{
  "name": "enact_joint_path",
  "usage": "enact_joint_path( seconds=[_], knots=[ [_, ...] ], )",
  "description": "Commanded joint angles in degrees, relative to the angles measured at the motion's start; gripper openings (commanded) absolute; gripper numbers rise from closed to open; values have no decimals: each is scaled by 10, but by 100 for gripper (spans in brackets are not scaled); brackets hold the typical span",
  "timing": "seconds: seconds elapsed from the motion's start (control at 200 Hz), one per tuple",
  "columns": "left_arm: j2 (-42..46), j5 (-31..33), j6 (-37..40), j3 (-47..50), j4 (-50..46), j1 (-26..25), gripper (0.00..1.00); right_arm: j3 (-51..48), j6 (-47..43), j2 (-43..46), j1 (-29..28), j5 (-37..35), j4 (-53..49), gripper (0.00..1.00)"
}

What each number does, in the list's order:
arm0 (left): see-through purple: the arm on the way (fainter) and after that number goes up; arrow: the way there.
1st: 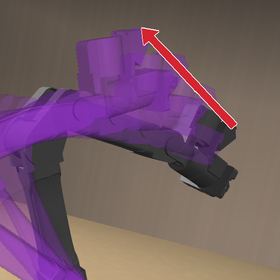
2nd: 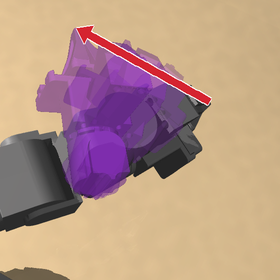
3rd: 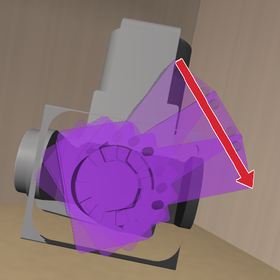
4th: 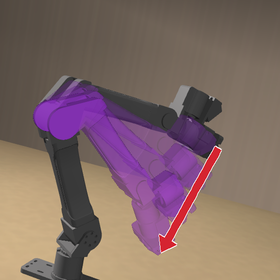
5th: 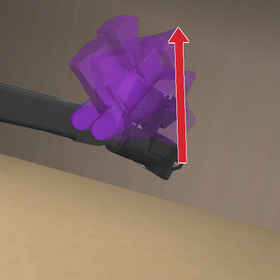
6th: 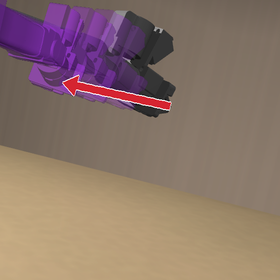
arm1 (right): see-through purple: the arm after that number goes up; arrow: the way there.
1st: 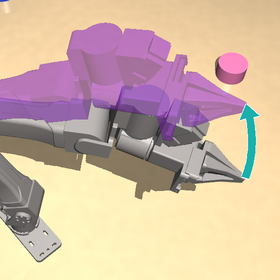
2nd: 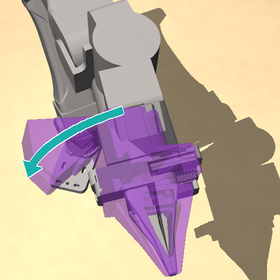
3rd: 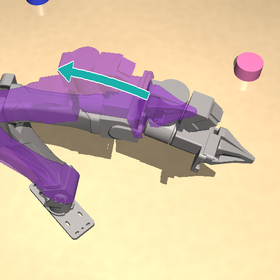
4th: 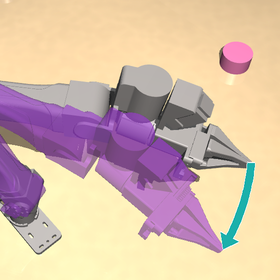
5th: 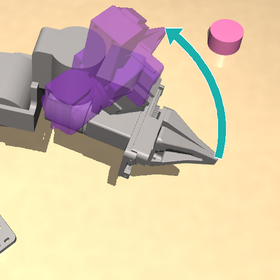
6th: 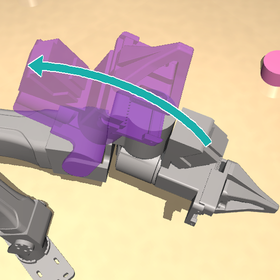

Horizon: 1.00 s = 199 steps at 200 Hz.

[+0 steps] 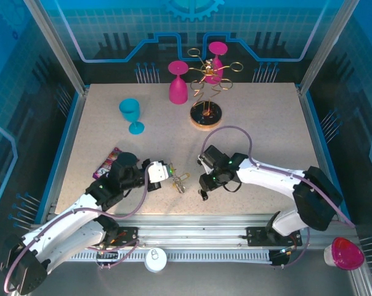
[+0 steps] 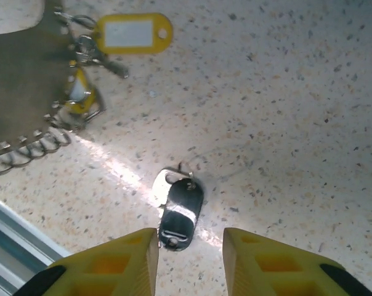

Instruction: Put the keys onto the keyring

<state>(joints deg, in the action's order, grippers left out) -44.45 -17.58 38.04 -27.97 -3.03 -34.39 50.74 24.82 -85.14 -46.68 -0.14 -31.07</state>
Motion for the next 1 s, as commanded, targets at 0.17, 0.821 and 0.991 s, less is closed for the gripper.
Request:
enact_joint_path(
  seconds=[0.17,0.821,0.991],
  knots=[
    [6,-9,12,6,23,2,0,8,-12,-48,3,47,28,30],
    [8,-16,16,7,17,2,0,22,-21,-94,8,70,41,19],
    [8,-17,16,7,17,1,0,21,-21,-97,8,71,46,17]
  ],
)
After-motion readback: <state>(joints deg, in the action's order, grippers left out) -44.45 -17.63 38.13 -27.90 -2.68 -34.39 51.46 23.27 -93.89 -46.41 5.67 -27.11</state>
